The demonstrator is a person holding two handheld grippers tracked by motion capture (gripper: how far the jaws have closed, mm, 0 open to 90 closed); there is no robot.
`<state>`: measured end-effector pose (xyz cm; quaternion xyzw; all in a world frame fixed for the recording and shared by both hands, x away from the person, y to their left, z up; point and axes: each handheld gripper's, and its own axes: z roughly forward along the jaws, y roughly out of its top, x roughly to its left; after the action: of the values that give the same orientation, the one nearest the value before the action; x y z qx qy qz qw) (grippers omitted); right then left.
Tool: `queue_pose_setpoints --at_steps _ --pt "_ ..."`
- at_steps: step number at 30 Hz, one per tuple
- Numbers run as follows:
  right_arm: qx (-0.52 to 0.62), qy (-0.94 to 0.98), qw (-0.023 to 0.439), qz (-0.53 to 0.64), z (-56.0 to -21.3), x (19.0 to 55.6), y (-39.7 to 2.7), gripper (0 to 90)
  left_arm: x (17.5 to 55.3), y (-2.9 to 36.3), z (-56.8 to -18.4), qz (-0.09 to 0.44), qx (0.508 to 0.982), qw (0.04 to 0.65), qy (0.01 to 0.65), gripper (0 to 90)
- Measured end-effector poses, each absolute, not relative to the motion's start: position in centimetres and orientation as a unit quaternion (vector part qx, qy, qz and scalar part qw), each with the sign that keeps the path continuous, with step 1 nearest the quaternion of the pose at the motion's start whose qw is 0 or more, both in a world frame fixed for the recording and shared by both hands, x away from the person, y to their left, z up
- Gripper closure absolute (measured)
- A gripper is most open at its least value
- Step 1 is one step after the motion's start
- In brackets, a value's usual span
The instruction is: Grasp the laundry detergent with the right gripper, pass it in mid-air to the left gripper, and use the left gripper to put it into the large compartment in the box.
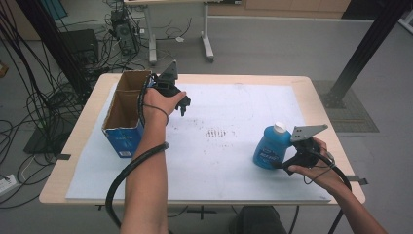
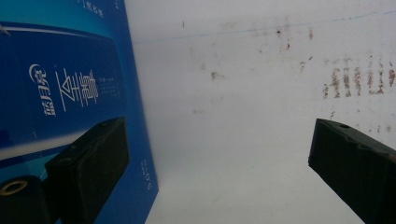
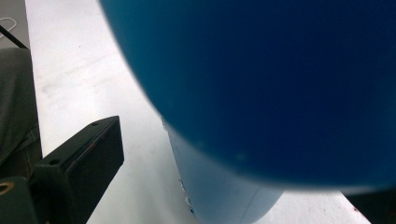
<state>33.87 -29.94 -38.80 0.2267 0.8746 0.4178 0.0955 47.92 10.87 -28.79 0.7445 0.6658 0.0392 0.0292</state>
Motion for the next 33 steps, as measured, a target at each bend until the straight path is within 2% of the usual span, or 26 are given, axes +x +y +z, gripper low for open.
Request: queue_pose_setpoints --at_steps 33 --pt "0.217 0.866 0.097 0.44 -39.0 33.93 -29.2 2.2 48.06 10.71 -28.73 0.04 0.744 0.032 0.666 5.8"
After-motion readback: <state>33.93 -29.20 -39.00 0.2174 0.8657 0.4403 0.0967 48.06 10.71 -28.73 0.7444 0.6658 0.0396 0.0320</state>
